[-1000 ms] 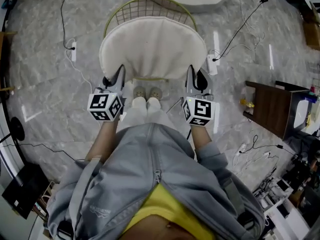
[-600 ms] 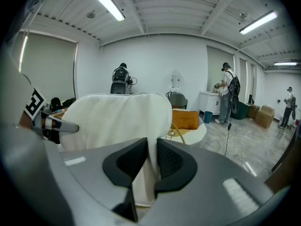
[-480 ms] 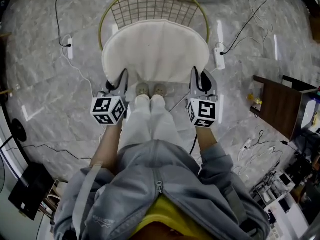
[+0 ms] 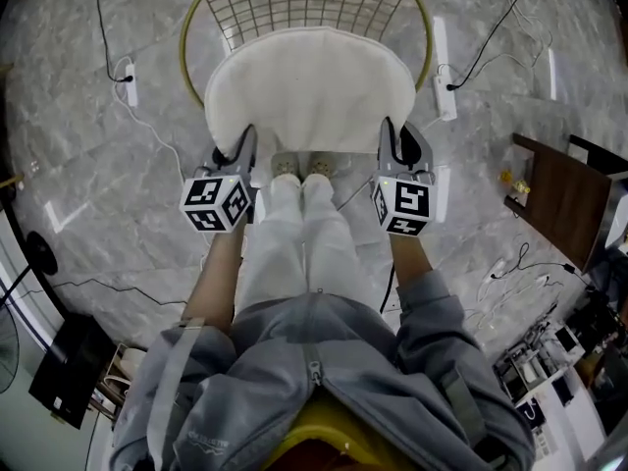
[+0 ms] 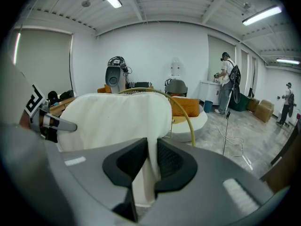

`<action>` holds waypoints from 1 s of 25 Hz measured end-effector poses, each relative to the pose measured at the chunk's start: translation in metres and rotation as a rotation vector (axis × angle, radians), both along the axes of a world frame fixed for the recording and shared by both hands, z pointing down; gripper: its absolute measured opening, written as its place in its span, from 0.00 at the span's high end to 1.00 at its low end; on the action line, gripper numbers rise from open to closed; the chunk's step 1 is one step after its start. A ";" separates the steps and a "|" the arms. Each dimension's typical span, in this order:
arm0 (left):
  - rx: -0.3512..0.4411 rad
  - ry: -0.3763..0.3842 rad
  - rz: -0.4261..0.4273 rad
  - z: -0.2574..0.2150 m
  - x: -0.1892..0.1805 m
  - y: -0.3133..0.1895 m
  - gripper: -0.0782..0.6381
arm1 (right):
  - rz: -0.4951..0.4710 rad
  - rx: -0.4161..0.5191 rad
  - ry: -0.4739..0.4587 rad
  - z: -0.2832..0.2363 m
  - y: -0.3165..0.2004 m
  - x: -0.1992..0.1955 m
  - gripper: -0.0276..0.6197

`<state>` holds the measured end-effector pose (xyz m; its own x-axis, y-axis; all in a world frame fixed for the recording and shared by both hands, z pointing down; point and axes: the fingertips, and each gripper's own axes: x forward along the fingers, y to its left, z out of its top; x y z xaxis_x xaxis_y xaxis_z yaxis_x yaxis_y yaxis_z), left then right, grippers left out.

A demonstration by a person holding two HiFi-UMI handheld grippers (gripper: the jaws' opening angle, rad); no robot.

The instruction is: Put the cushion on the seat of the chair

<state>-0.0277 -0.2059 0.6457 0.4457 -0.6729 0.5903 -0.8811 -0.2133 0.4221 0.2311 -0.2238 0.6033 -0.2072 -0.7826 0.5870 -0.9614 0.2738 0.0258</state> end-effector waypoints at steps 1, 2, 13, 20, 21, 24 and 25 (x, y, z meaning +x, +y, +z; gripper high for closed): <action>-0.008 0.002 0.003 0.007 0.000 -0.002 0.80 | -0.001 -0.005 0.003 0.007 -0.001 0.000 0.87; -0.014 0.003 0.005 0.015 0.001 -0.003 0.80 | -0.002 -0.010 0.006 0.014 -0.003 0.001 0.87; -0.101 0.007 0.016 0.082 0.010 -0.010 0.80 | 0.003 -0.097 0.043 0.080 -0.013 0.010 0.87; -0.174 -0.007 0.026 0.112 0.009 -0.016 0.80 | -0.035 -0.160 0.088 0.116 -0.025 0.010 0.87; -0.181 -0.009 0.029 0.116 0.009 -0.017 0.80 | -0.034 -0.169 0.092 0.121 -0.026 0.010 0.86; -0.201 -0.022 0.037 0.125 0.006 -0.021 0.80 | -0.035 -0.195 0.099 0.134 -0.031 0.008 0.86; -0.209 -0.026 0.037 0.129 0.006 -0.022 0.79 | -0.035 -0.203 0.102 0.137 -0.032 0.008 0.86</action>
